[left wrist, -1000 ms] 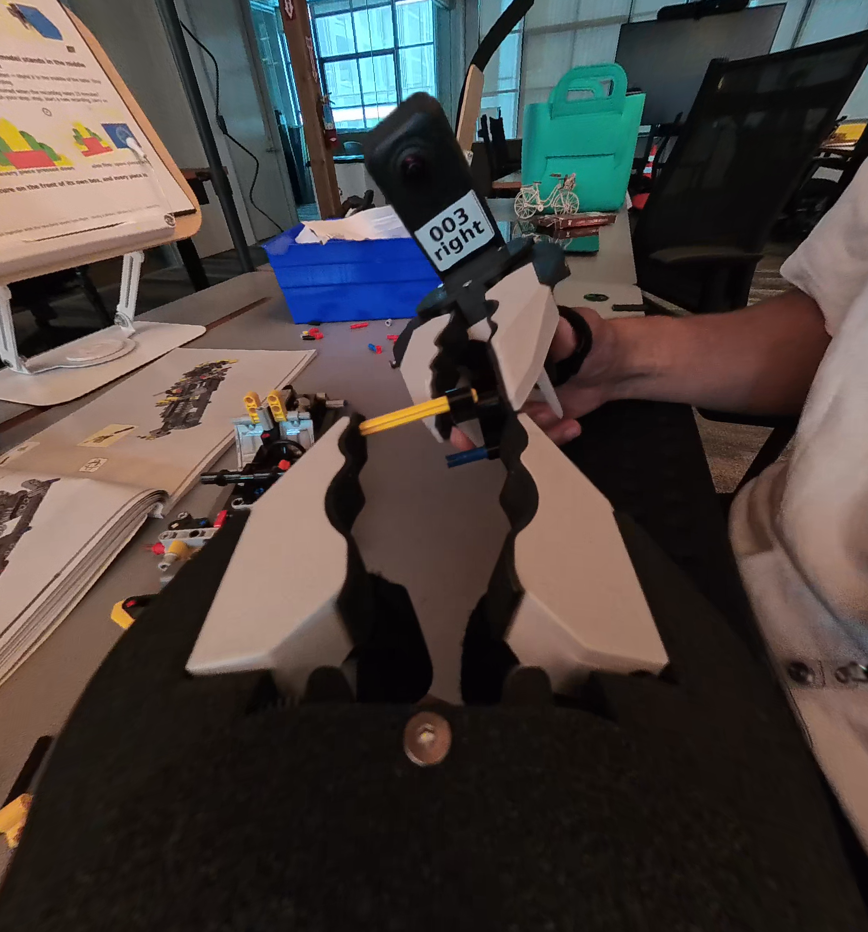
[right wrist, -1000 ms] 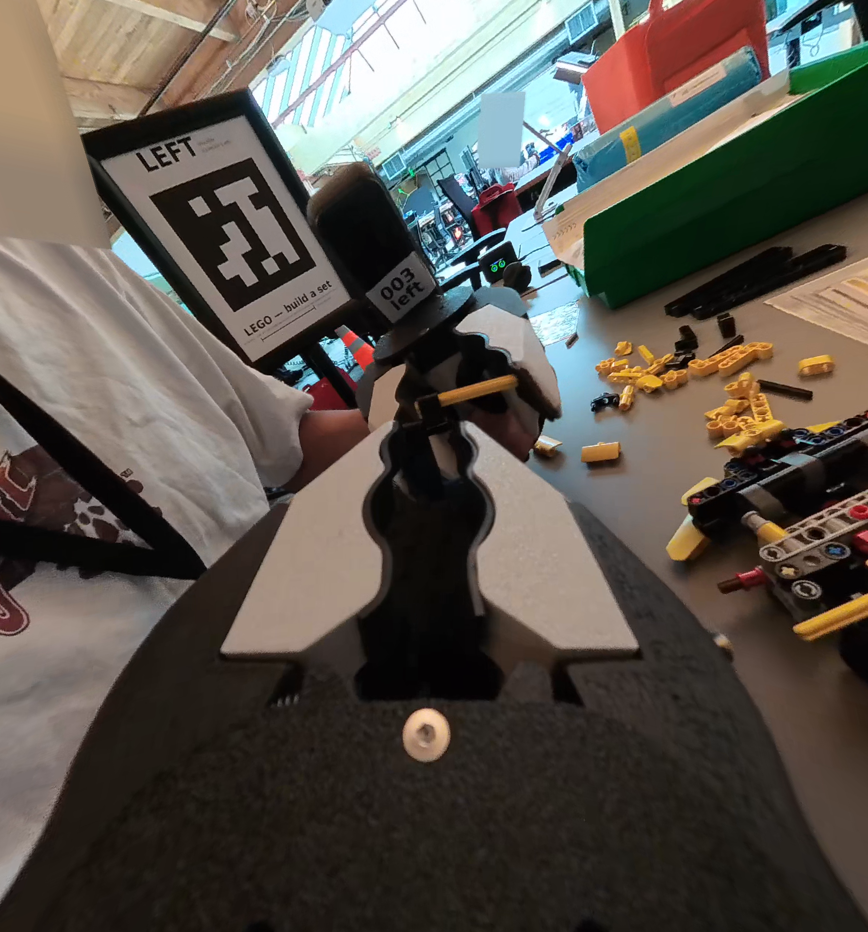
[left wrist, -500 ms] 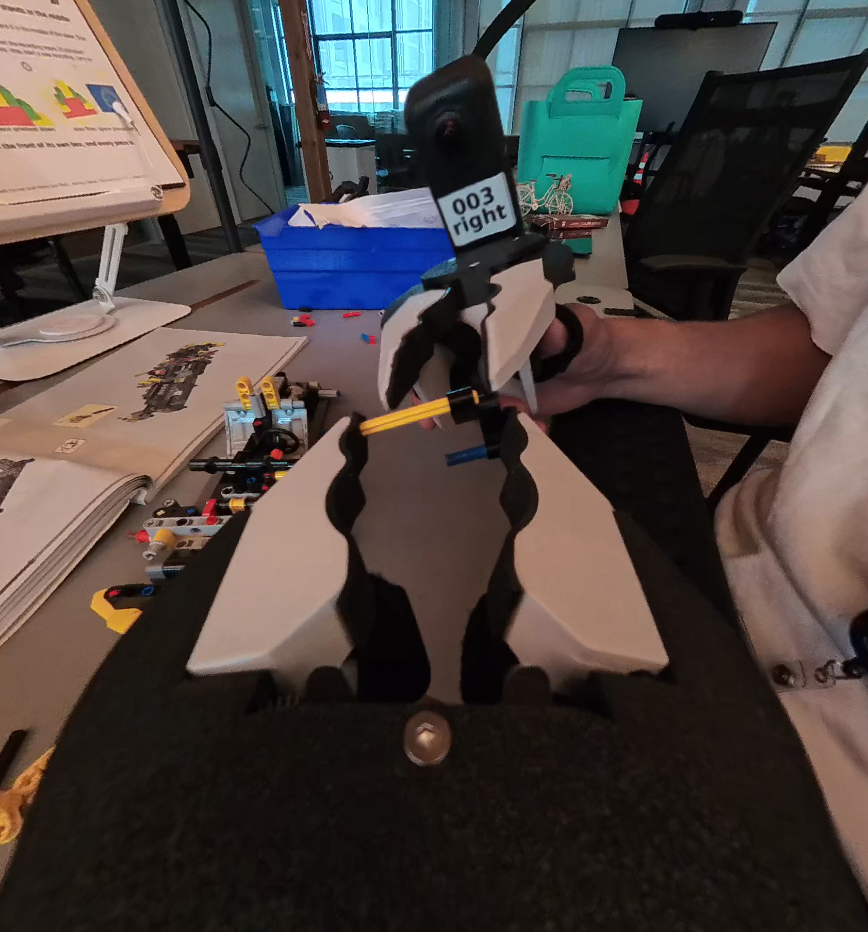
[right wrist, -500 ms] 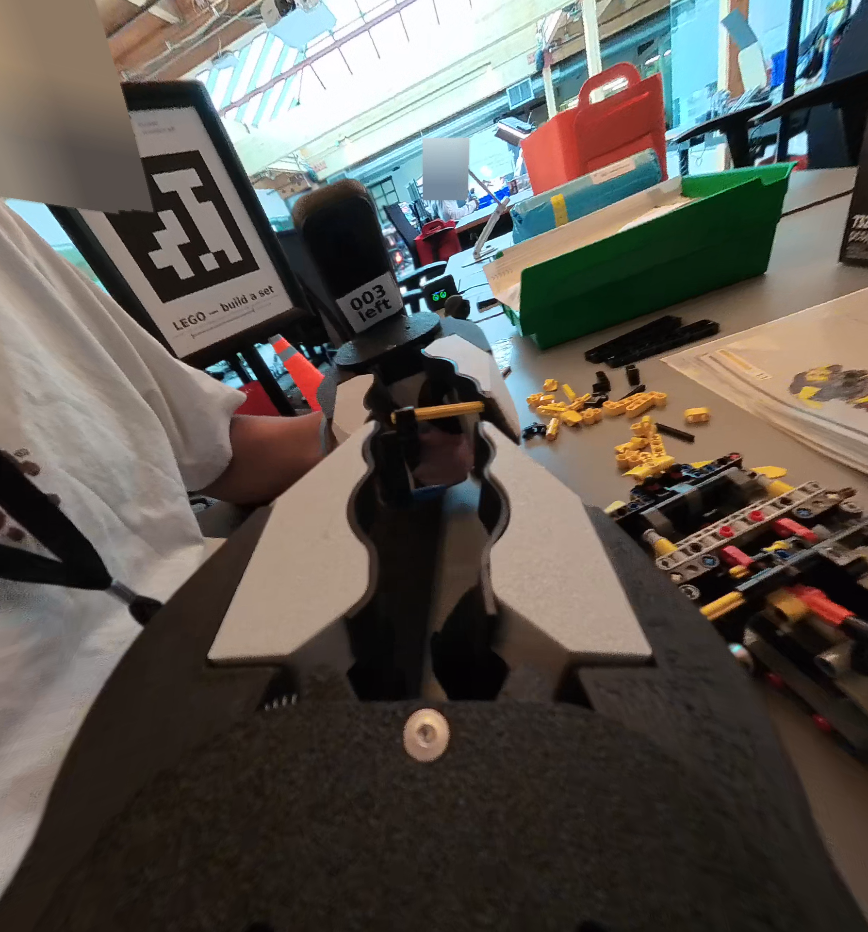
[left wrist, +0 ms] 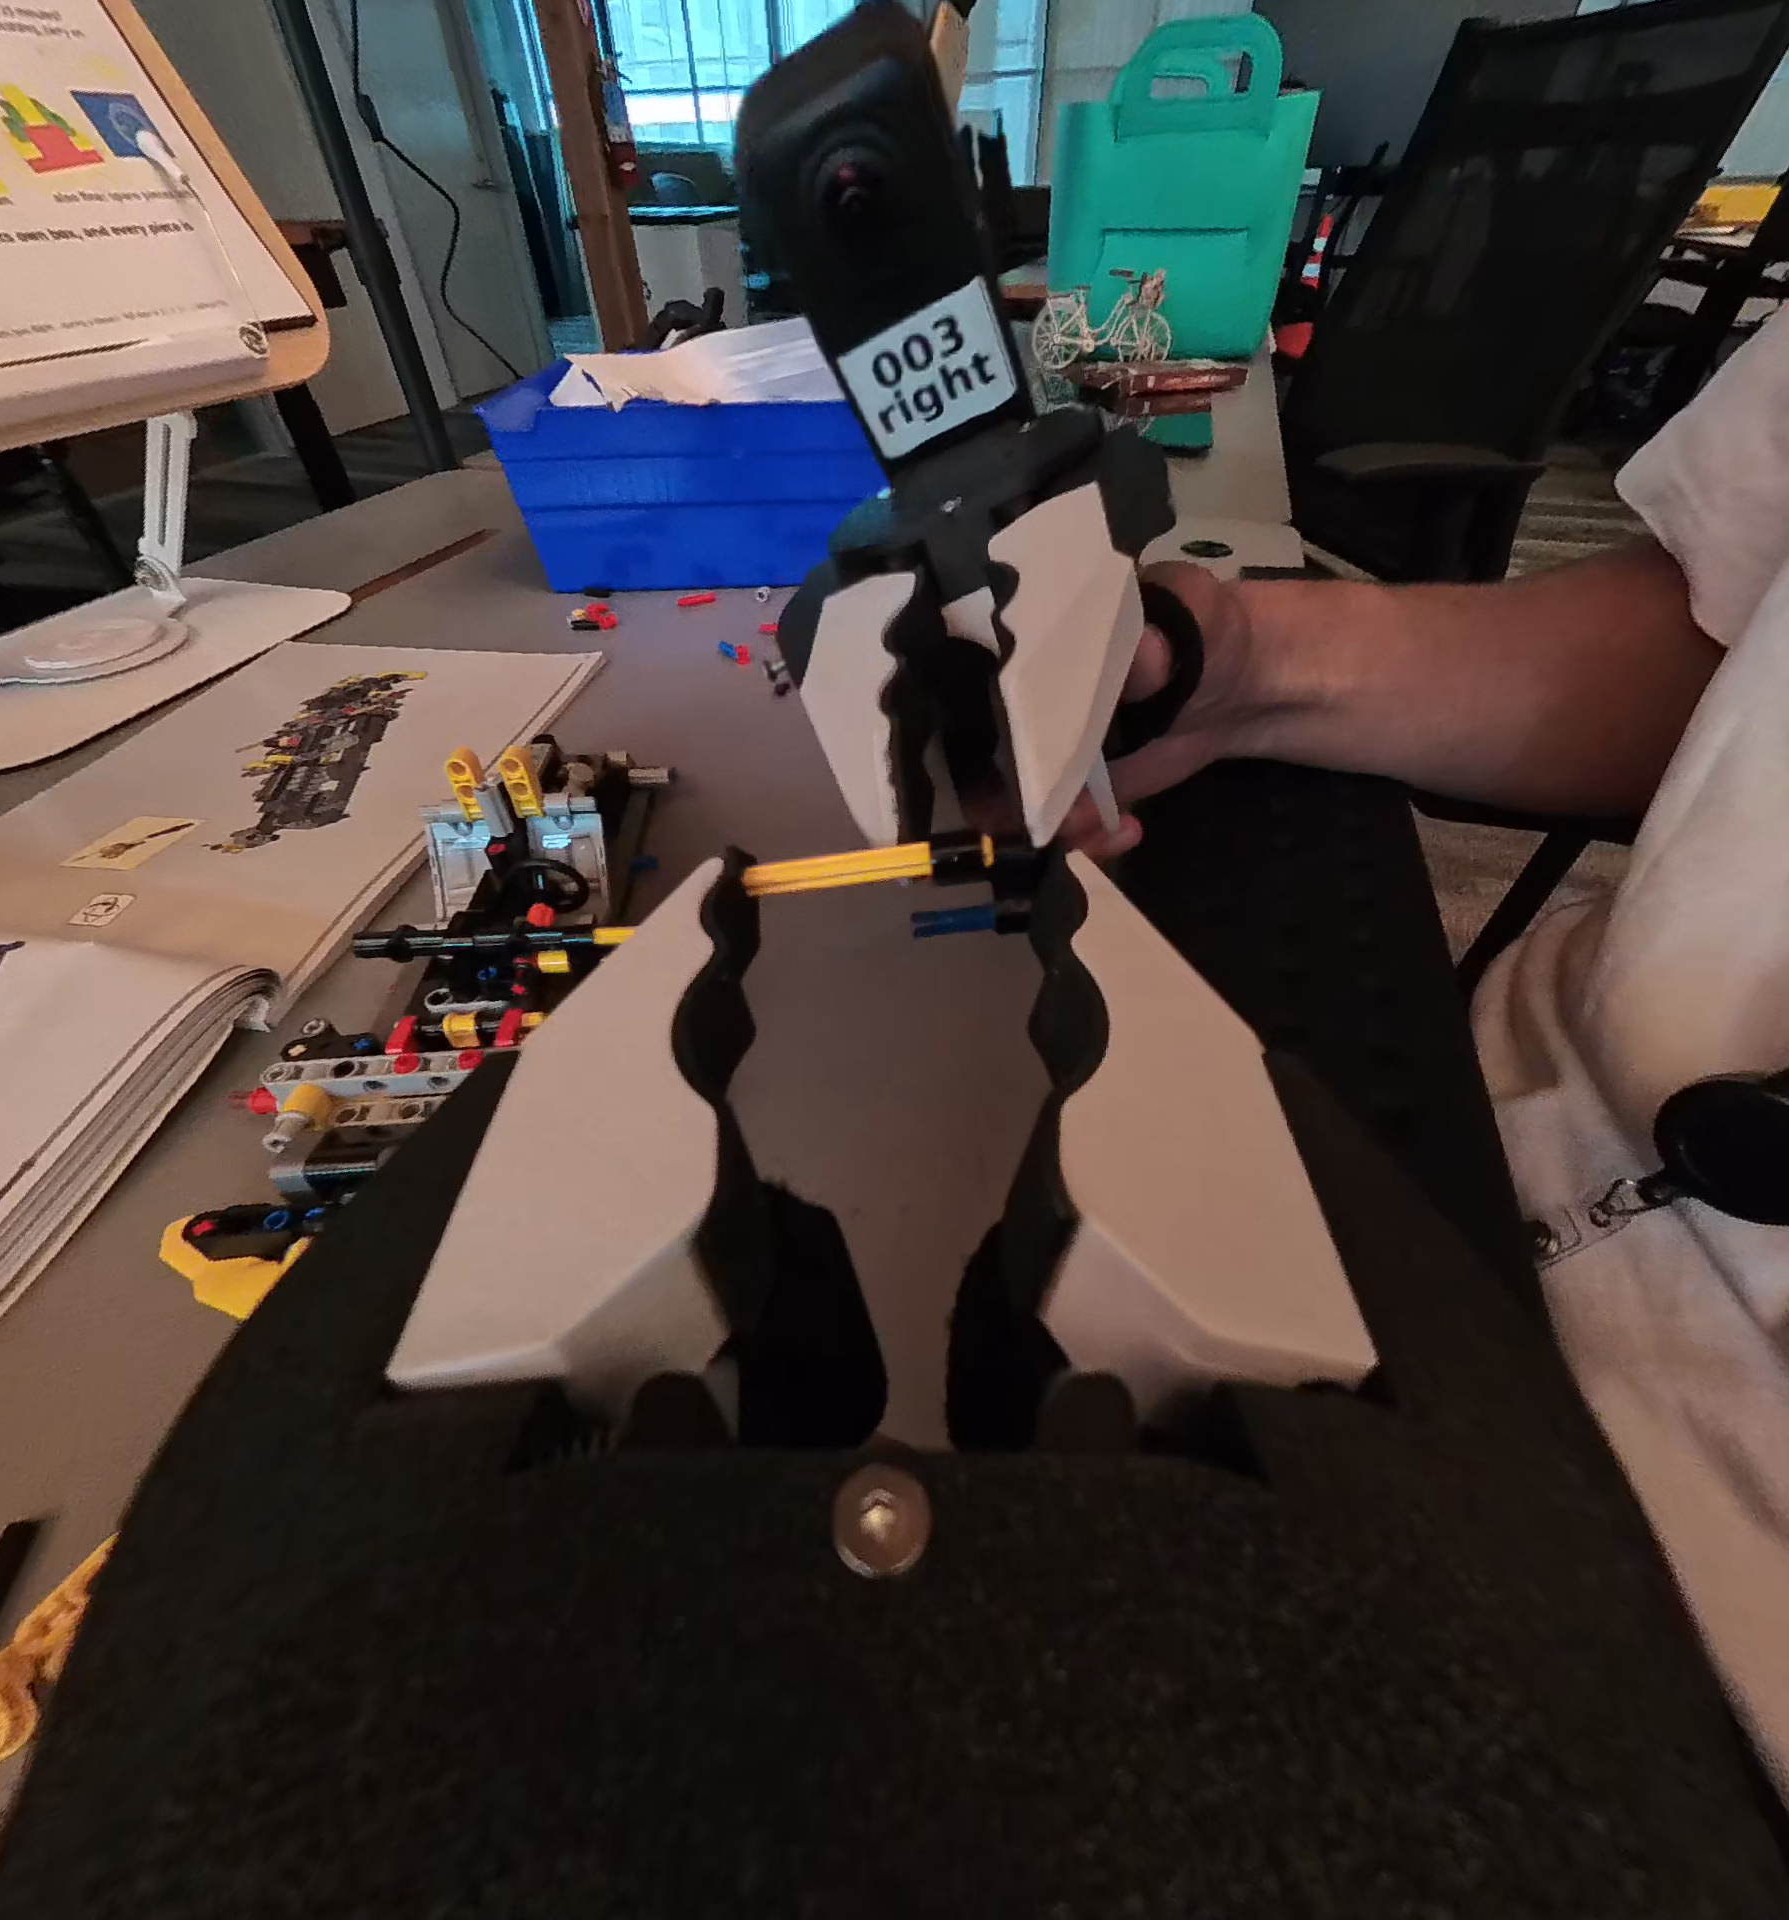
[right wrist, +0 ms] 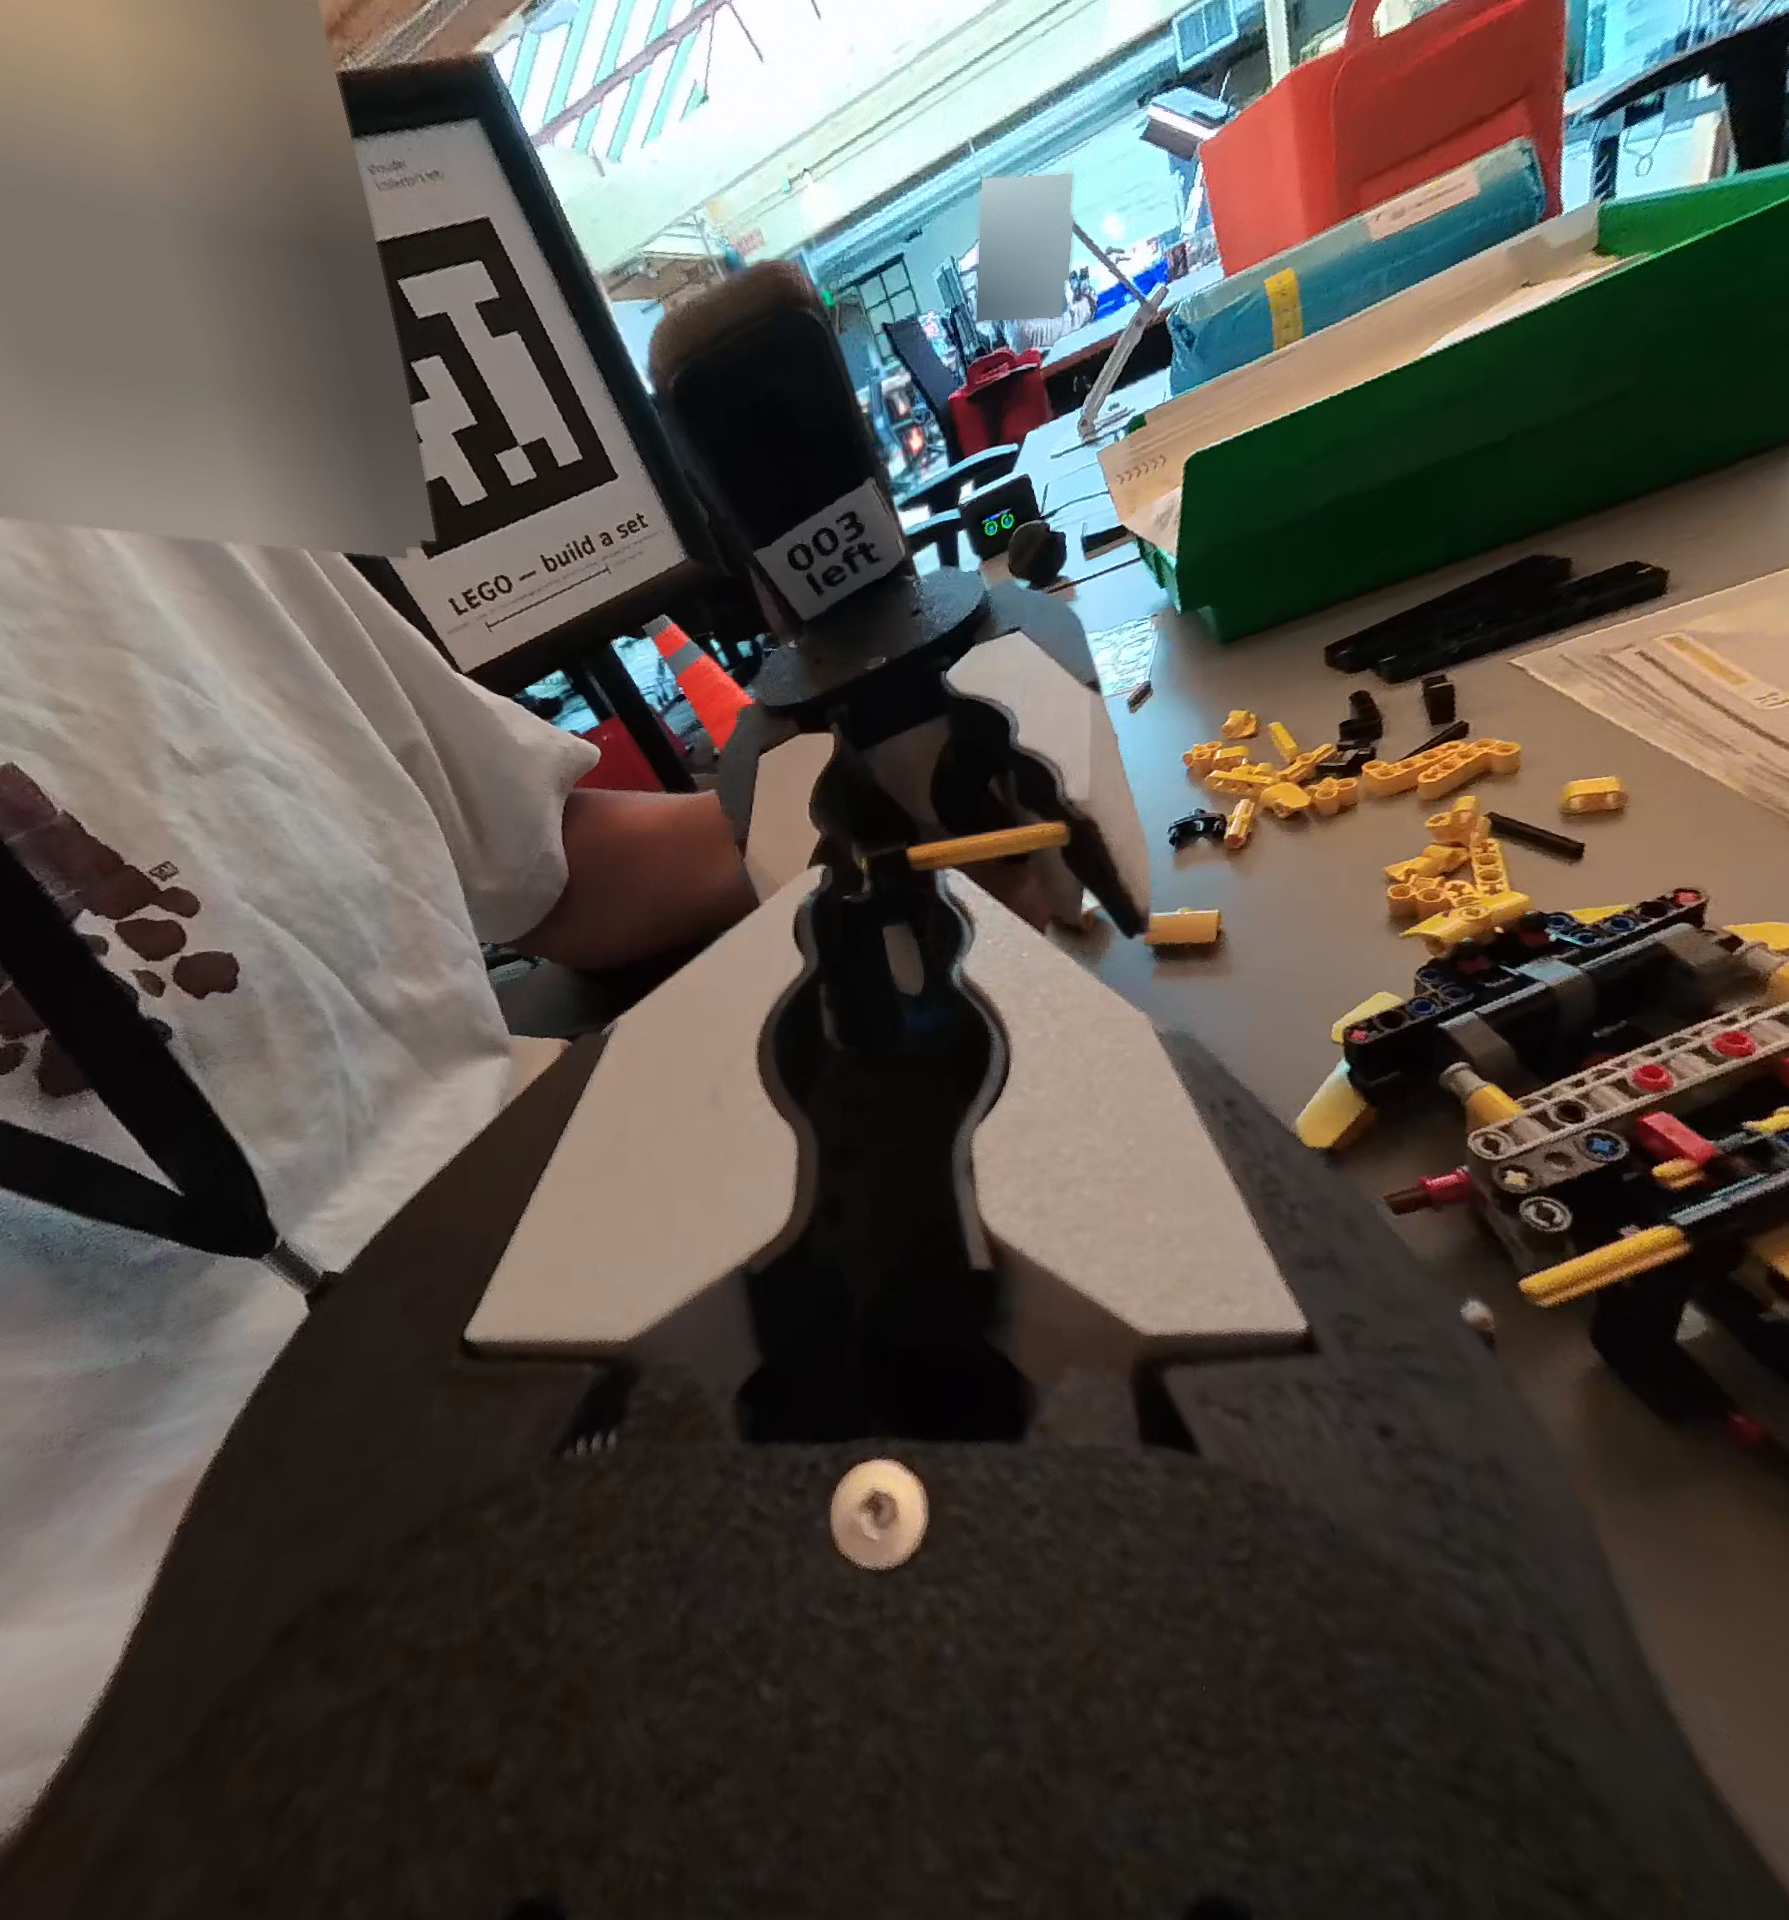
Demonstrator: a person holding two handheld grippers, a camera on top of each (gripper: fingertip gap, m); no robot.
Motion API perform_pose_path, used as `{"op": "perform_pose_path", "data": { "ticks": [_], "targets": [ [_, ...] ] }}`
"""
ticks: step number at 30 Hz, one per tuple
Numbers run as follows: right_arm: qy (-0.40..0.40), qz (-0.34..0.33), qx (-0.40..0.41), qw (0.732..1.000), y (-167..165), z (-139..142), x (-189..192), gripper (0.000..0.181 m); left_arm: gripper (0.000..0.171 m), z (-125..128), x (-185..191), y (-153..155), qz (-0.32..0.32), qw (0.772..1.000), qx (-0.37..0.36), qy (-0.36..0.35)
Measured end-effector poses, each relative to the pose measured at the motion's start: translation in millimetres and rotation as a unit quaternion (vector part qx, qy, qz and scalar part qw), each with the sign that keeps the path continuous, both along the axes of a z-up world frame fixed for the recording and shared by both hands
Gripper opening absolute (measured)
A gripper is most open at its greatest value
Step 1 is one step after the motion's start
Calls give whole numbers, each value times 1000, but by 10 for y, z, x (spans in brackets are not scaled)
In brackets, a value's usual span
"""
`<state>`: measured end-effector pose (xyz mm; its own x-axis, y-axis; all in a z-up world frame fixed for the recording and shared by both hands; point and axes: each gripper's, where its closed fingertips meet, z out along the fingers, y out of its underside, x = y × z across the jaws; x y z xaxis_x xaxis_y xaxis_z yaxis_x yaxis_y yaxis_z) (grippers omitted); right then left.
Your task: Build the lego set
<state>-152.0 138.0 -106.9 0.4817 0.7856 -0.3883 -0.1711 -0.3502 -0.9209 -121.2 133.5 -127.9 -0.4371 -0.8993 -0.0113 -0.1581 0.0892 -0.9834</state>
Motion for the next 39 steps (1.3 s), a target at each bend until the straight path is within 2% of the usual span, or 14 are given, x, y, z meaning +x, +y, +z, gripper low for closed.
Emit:
{"op": "perform_pose_path", "data": {
  "ticks": [5, 7, 18, 24, 26, 29, 33, 35, 37, 39],
  "targets": [
    [4, 15, -38, 999, -14, -75, -26, 14, 50, -66, 13, -17, 1, 1000, 22, 10],
    [-25, 13, -48, 998, -20, -135, -7, 10, 50, -116, 23, -28, 3, 999, 39, 17],
    [-45, 0, 17, 999, -35, 2, -45, 10, 48, 49, -29, -18, 14, 999, 41, -33],
    [-49, 4, 30, 998, -68, -33, -49, 11, 49, -4, -30, -61, 0, 999, 49, -22],
    [-35, 10, 17, 999, -72, -52, -46, 11, 49, -28, -26, -62, -1, 999, 52, -16],
    [1, 38, -34, 999, -92, -82, -69, 22, 49, -64, -8, -40, 2, 999, 48, -2],
    [-12, 31, -56, 998, -70, -117, -69, 20, 49, -54, 15, -27, 12, 999, 48, -4],
    [9, -8, -35, 999, 19, -19, 6, 12, 25, -58, 1, -49, 1, 999, 42, -3],
    [62, -11, -10, 998, 18, 183, 74, 13, 36, -57, 26, -3, 16, 999, 37, 2],
    [112, -28, 8, 993, 56, 317, 170, 12, 34, -25, 36, -16, 17, 999, 34, -4]
  ]
}}
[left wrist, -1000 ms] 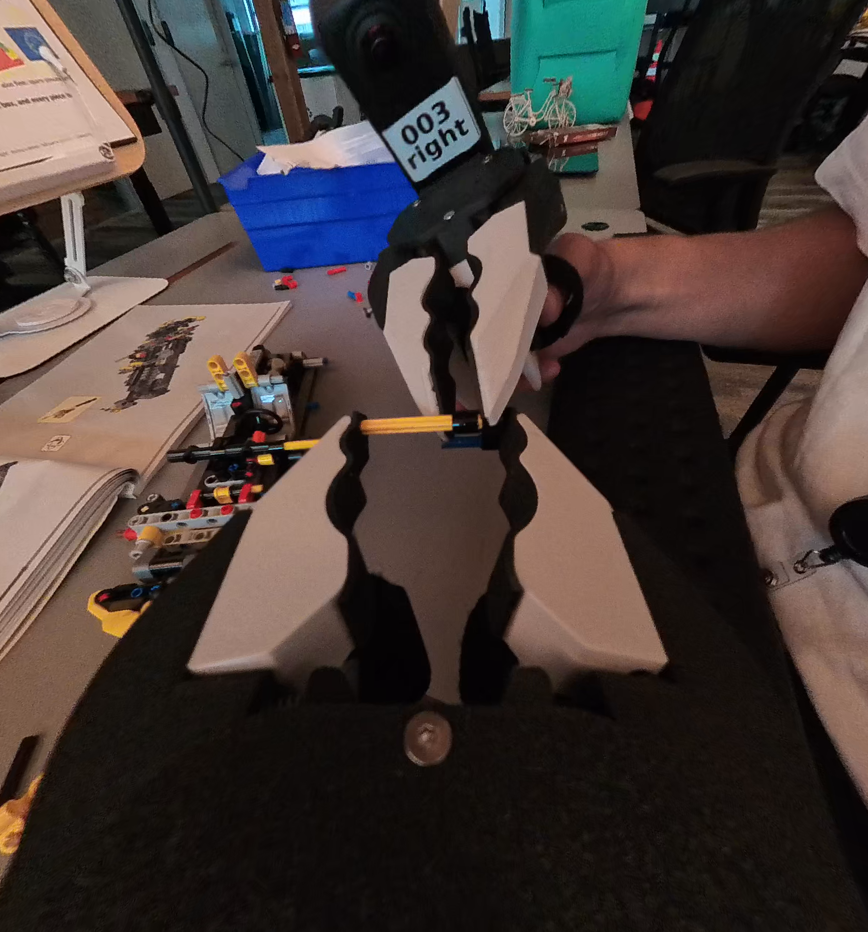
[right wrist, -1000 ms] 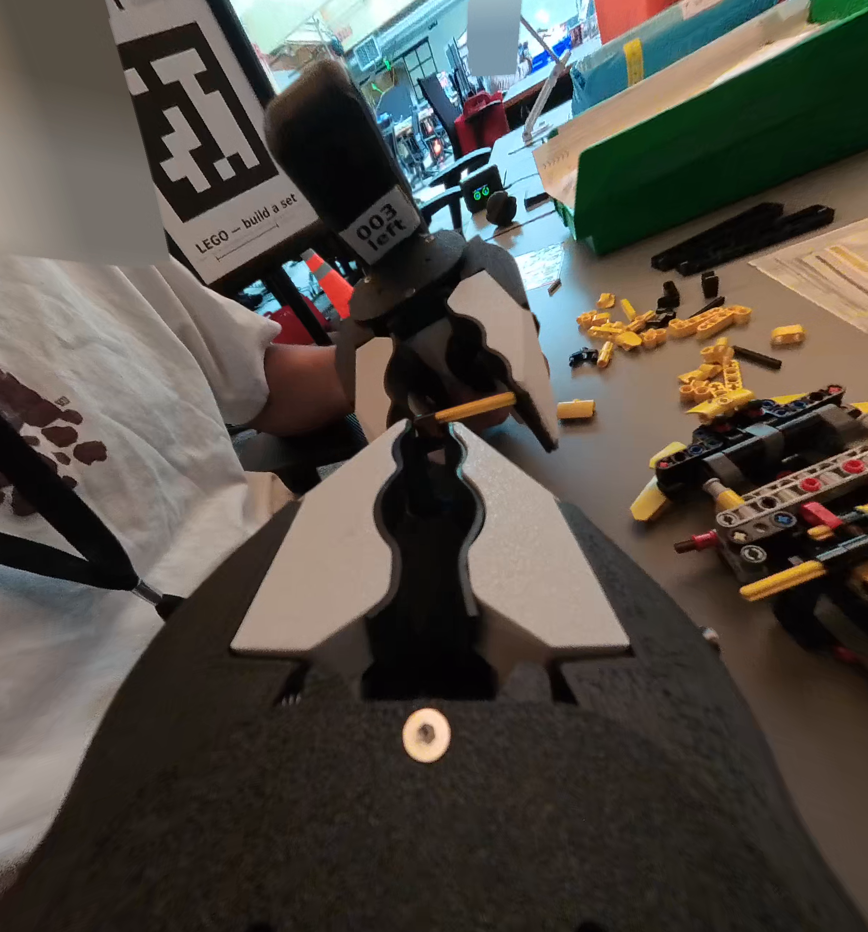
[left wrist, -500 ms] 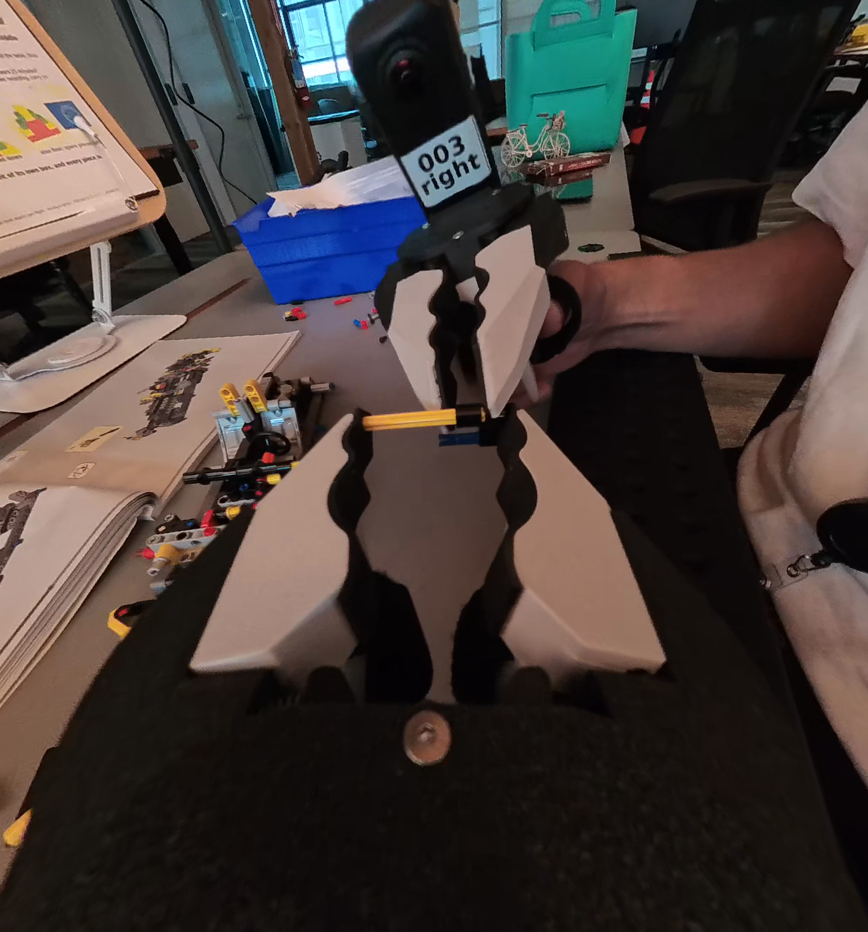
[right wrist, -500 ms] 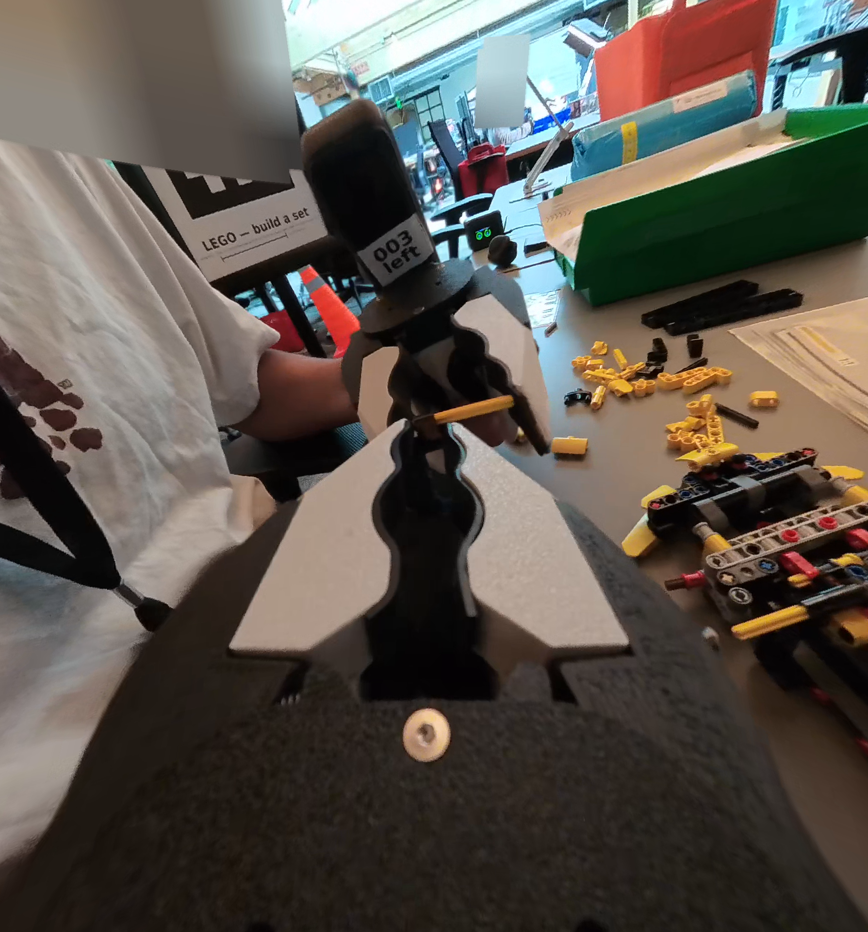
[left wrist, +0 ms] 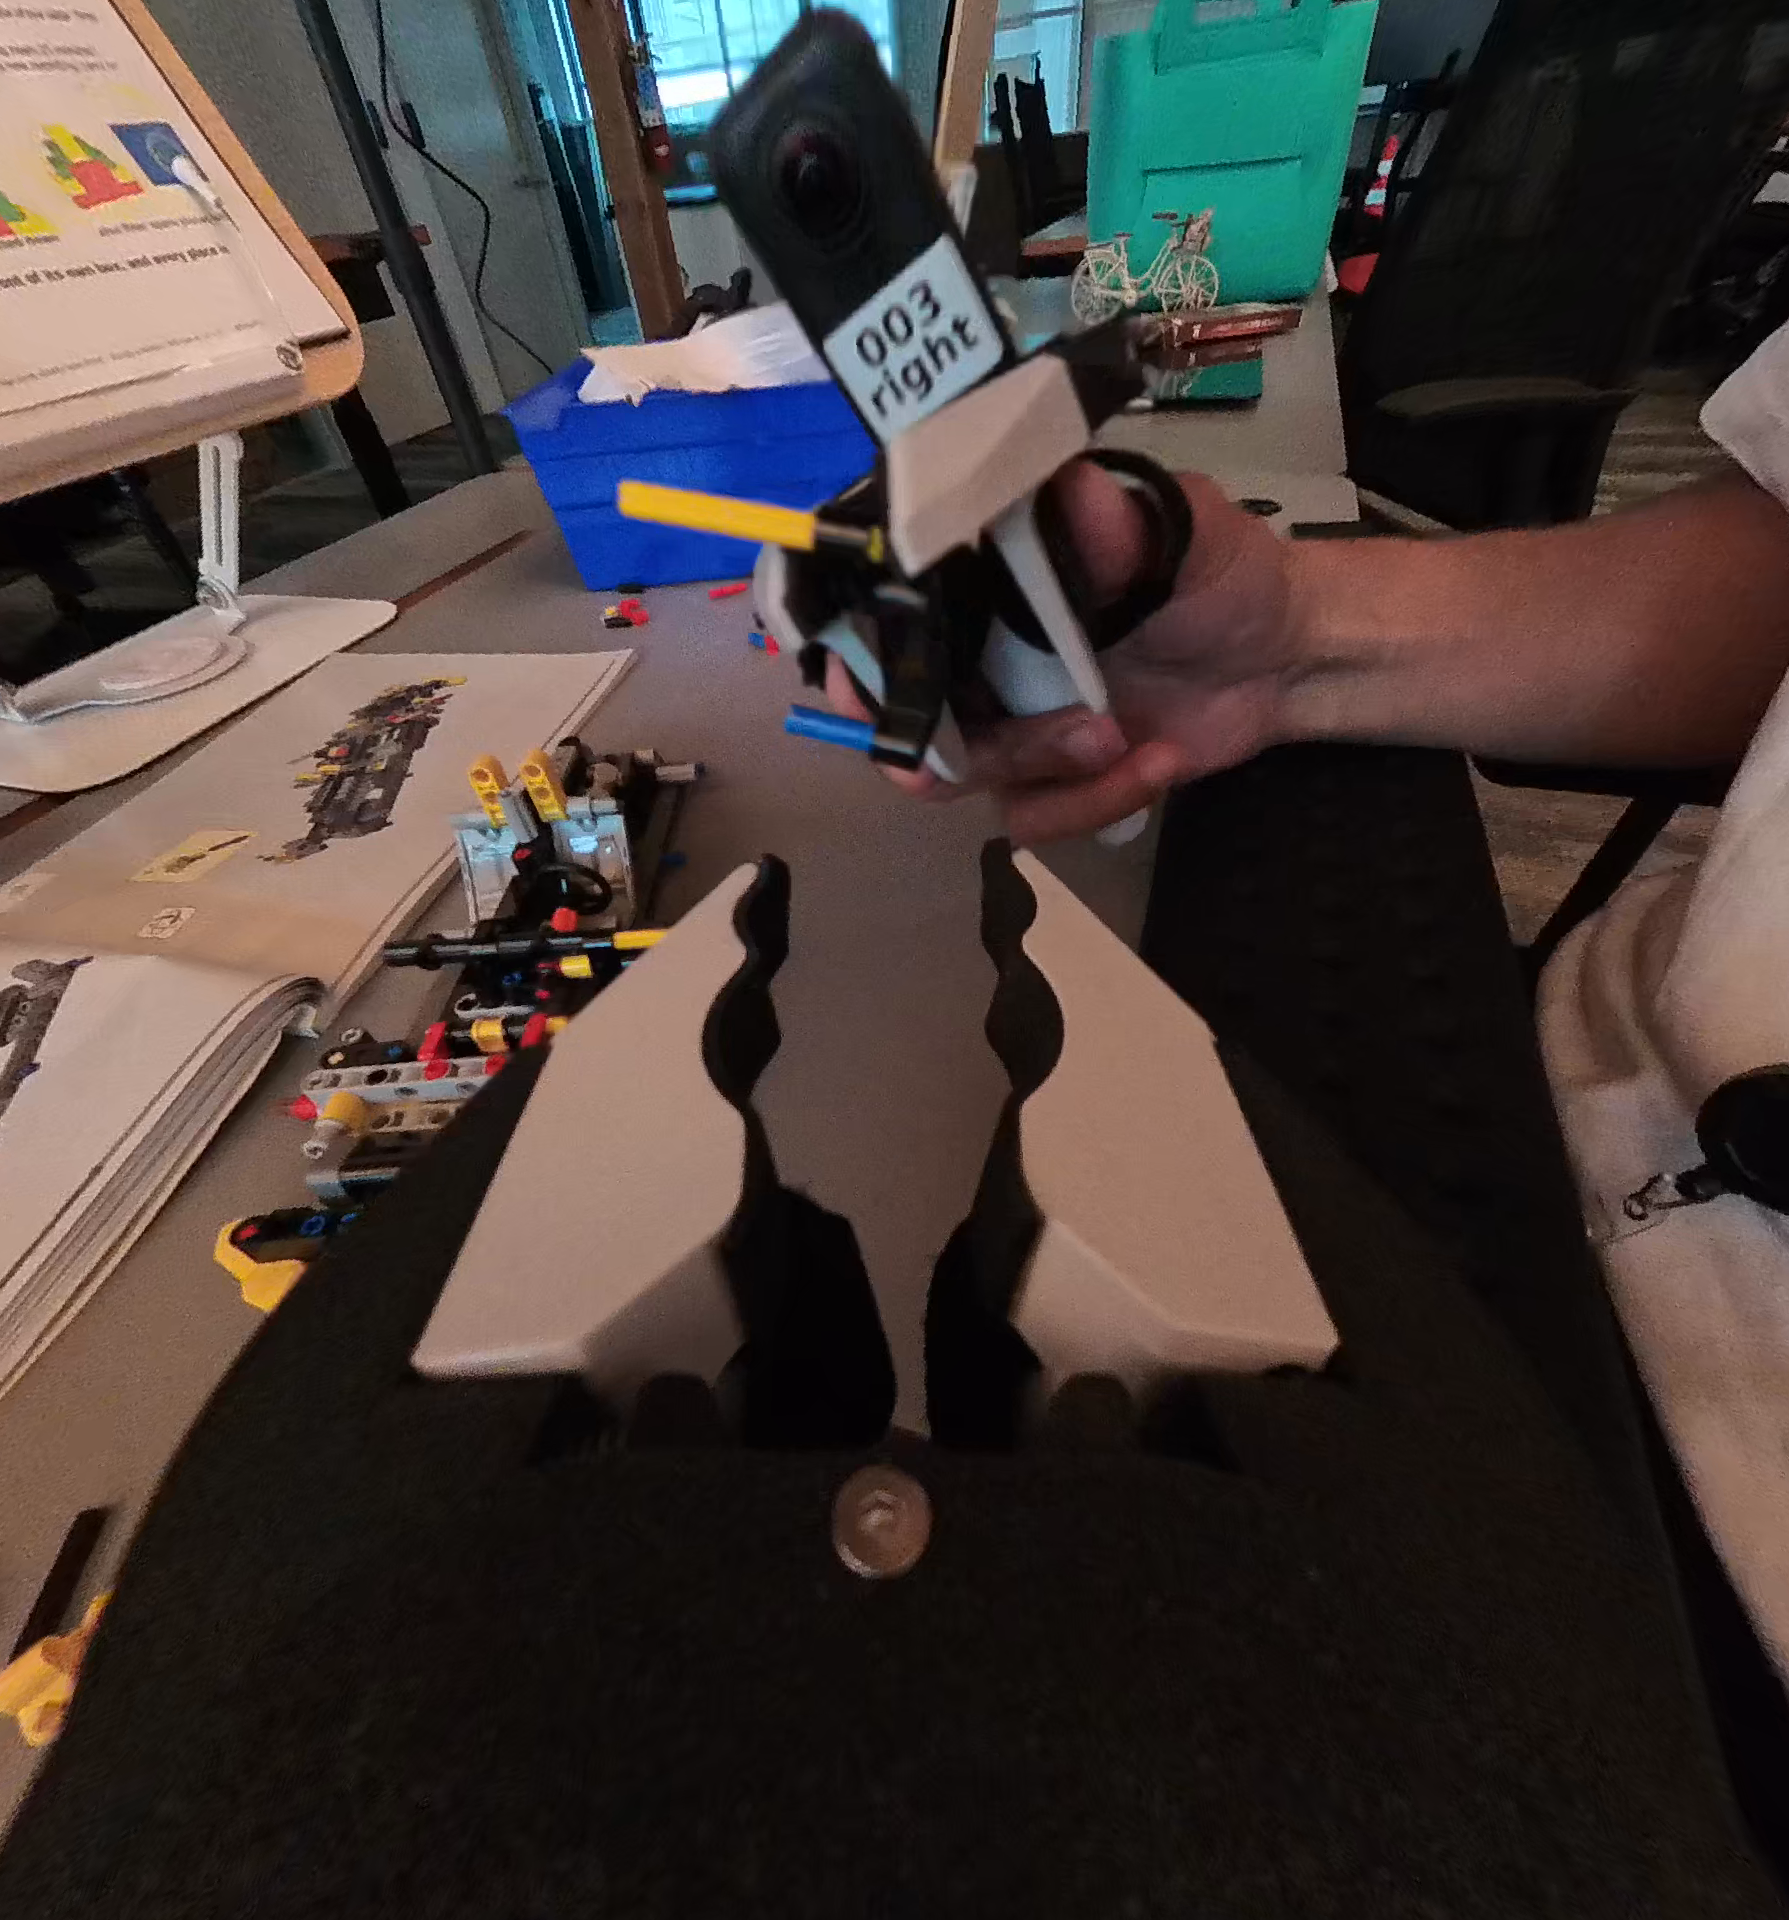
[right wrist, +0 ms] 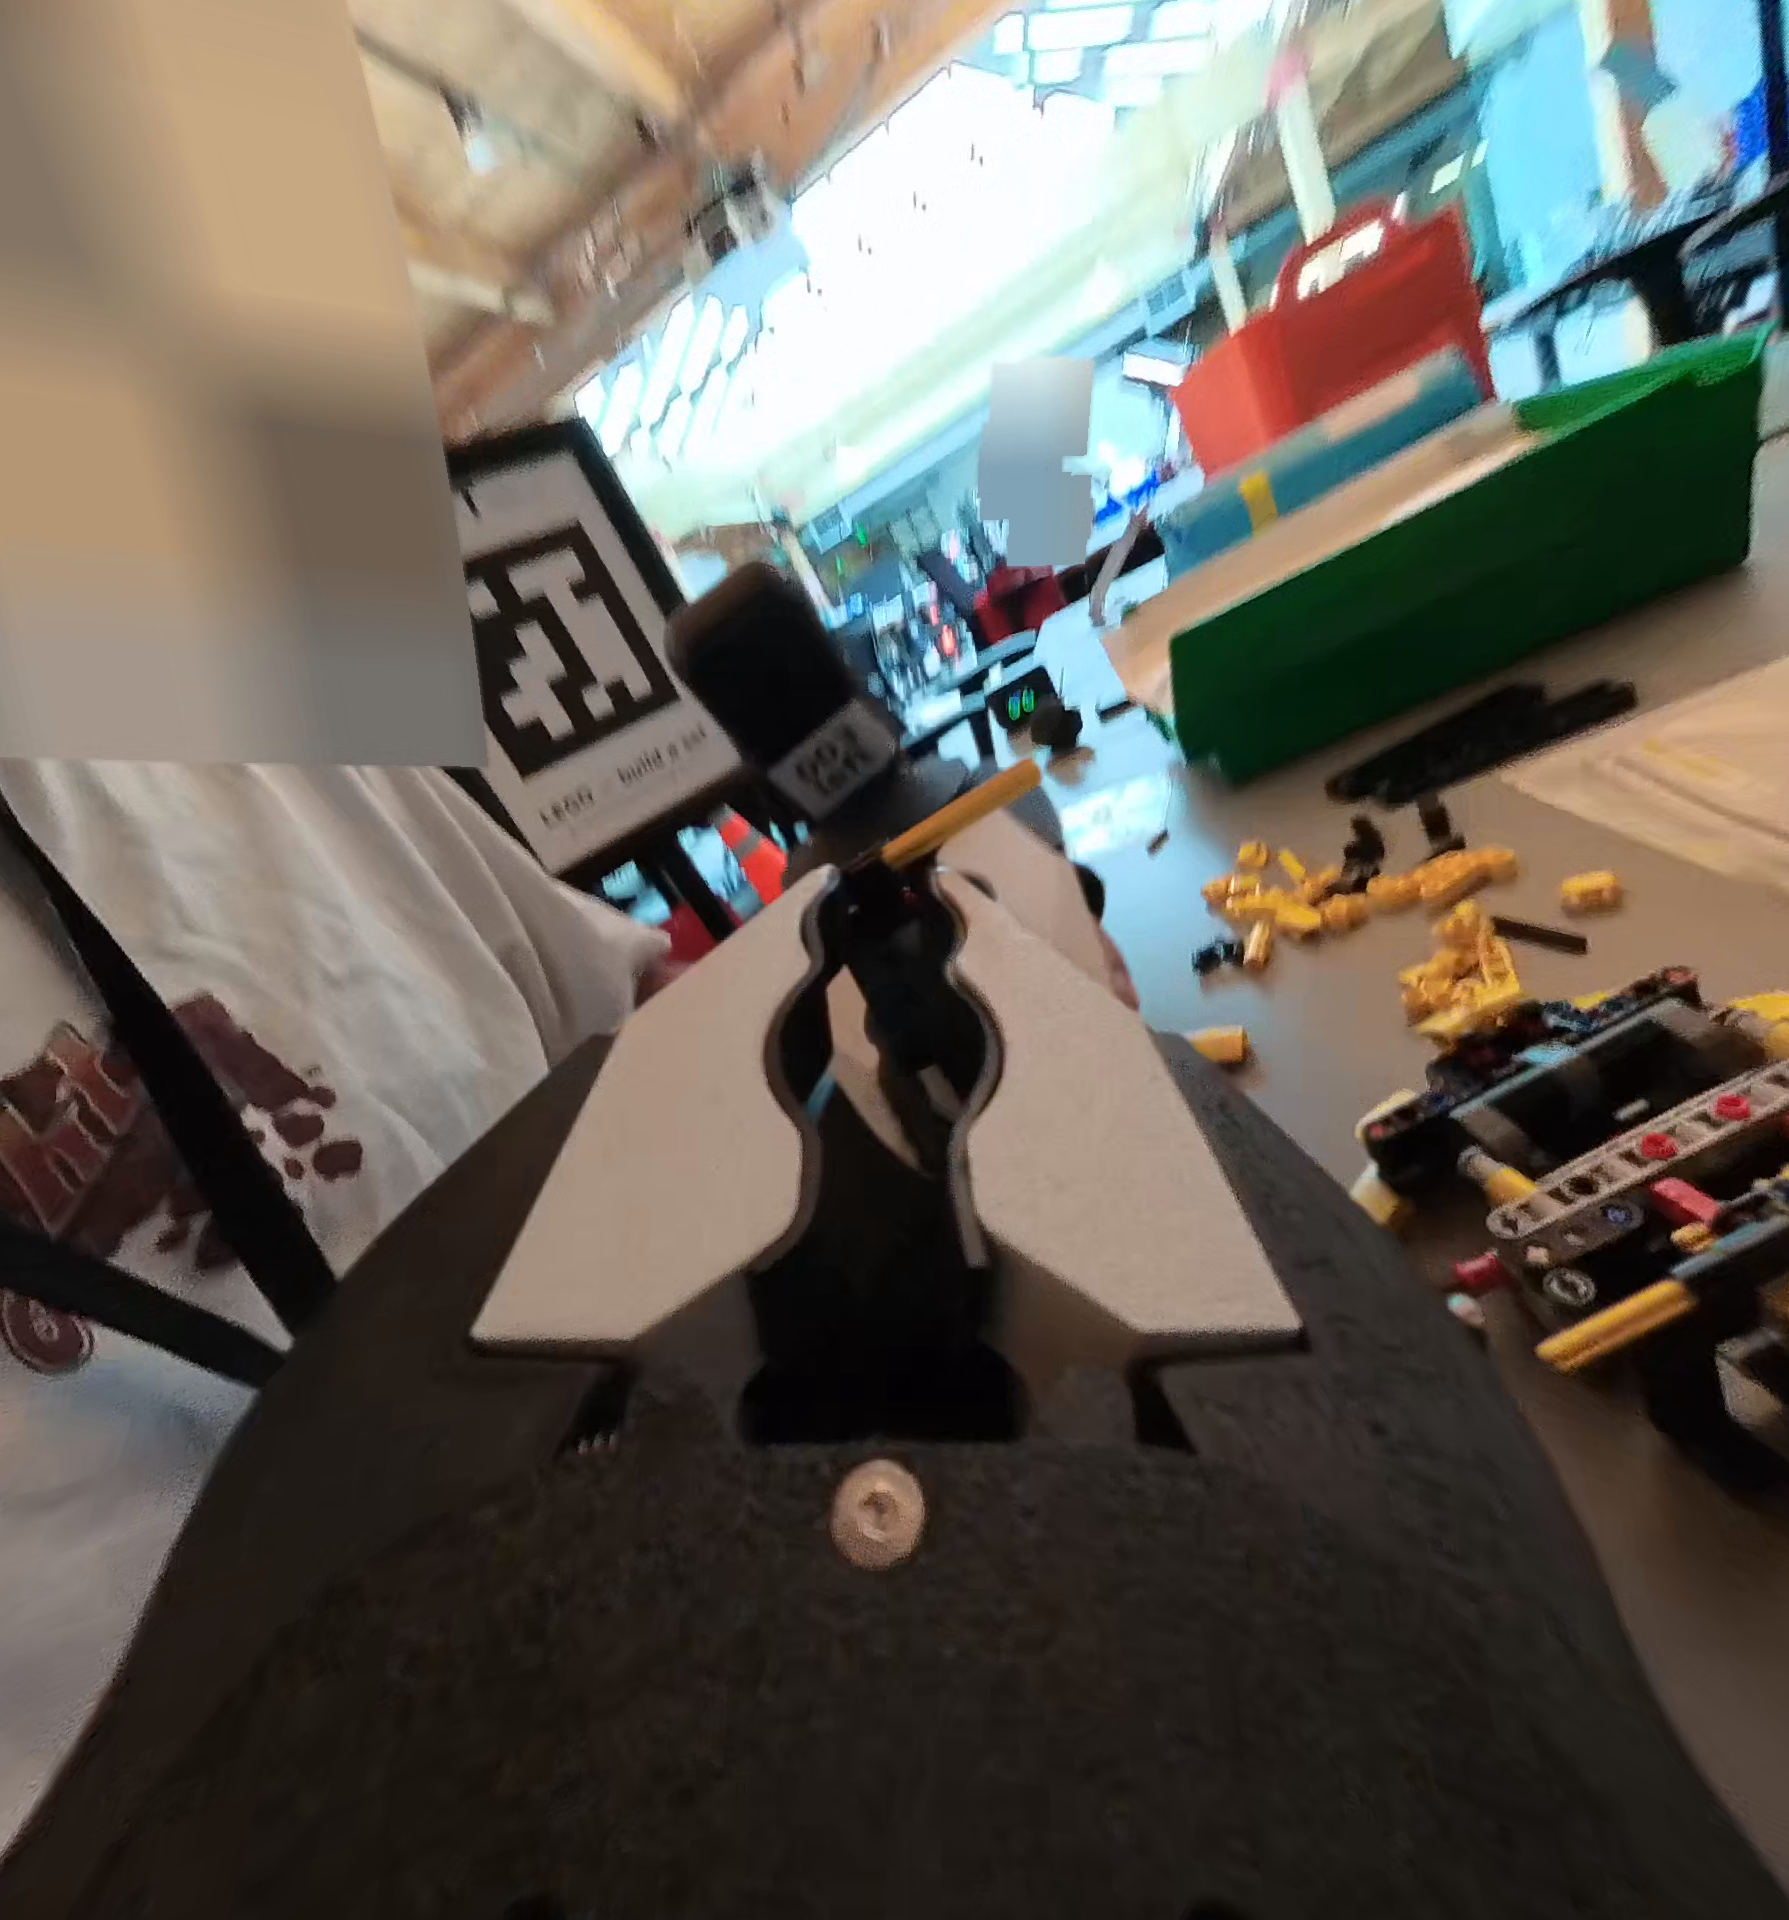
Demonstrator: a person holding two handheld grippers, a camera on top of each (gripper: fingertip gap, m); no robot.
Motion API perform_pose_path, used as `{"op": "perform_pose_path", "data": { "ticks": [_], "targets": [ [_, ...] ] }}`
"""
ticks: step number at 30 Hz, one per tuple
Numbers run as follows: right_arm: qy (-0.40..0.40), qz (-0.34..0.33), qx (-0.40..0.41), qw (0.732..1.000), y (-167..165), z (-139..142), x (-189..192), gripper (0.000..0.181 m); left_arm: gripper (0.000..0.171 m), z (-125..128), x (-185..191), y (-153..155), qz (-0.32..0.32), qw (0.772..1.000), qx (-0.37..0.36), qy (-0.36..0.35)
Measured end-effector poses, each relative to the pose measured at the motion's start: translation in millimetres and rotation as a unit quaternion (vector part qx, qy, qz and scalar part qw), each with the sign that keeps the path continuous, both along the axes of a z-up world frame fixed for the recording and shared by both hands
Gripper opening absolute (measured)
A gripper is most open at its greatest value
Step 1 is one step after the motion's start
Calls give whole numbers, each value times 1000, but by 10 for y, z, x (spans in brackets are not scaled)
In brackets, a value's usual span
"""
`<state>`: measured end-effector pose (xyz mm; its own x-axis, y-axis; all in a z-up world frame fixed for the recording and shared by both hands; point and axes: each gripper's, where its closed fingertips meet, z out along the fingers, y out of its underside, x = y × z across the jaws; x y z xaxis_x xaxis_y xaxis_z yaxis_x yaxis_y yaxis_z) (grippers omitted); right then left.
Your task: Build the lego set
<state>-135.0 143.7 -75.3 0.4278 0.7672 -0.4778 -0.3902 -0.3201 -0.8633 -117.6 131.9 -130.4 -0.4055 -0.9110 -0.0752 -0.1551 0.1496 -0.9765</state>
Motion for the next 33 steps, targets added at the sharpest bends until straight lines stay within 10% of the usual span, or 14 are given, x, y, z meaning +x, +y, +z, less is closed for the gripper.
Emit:
{"op": "perform_pose_path", "data": {
  "ticks": [8, 22, 27, 33],
  "targets": [
    [148, 24, 12, 989, 41, 209, 58, 12, 30, 378, 59, -28, 16, 992, -105, -71],
    [45, -68, 49, 995, 150, 61, 68, 12, 24, 414, 96, 72, 77, 989, -80, -95],
    [-6, -105, 43, 994, 242, -15, 113, 14, 6, 326, 116, 239, 173, 979, 36, -101],
    [-193, -213, 72, 955, 296, -238, 310, 55, 7, 147, 169, 272, 191, 975, 99, -62]
  ]
}}
